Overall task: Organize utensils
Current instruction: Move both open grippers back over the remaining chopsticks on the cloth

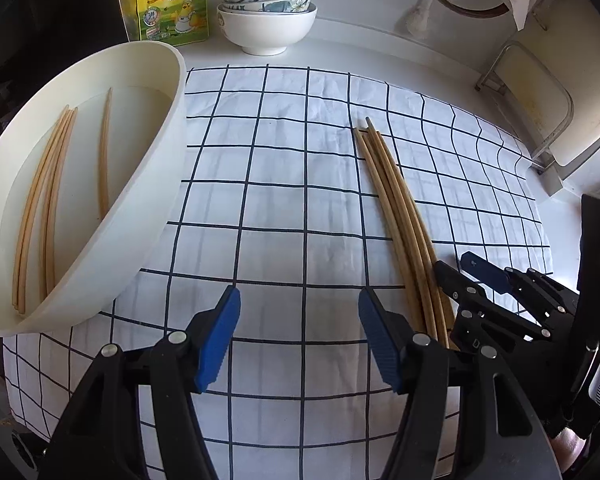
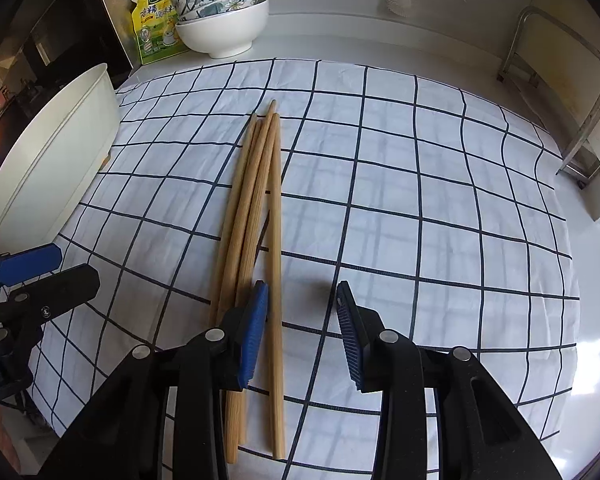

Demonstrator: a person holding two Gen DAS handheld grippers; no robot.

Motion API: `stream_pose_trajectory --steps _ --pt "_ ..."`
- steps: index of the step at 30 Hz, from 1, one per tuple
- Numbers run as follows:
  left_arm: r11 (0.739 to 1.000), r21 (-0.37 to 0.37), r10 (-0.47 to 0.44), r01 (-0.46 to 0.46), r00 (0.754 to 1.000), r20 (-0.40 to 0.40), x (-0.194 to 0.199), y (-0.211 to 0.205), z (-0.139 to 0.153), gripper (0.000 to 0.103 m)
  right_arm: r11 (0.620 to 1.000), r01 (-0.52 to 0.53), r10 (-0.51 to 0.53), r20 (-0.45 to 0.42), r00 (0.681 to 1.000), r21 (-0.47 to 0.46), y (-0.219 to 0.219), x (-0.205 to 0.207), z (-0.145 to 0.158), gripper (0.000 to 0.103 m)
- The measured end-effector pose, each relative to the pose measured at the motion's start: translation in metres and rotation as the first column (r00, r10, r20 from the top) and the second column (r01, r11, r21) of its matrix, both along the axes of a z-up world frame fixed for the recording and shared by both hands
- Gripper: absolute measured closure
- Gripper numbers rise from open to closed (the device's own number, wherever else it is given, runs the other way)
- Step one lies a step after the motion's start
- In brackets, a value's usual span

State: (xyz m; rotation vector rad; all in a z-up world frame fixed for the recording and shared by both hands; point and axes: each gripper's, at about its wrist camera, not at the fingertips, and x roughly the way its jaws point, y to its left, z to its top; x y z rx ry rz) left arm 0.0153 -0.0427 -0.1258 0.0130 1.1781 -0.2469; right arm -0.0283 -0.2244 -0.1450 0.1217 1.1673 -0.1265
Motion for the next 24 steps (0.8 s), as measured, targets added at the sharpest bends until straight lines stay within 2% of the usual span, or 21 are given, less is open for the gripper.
stream_pose_trajectory --steps 13,24 --pt "1.0 -0.026 -0.008 0.008 1.0 0.0 0.015 -0.039 -0.022 0.04 0.998 0.058 -0.057 0.022 0.998 -0.018 -0.04 -0.01 0.0 0.069" --pt "1.0 0.014 -0.027 0.027 1.0 -0.004 0.022 -0.061 -0.033 0.04 0.999 0.052 -0.052 0.05 0.997 0.01 -0.048 -0.015 0.003 0.066"
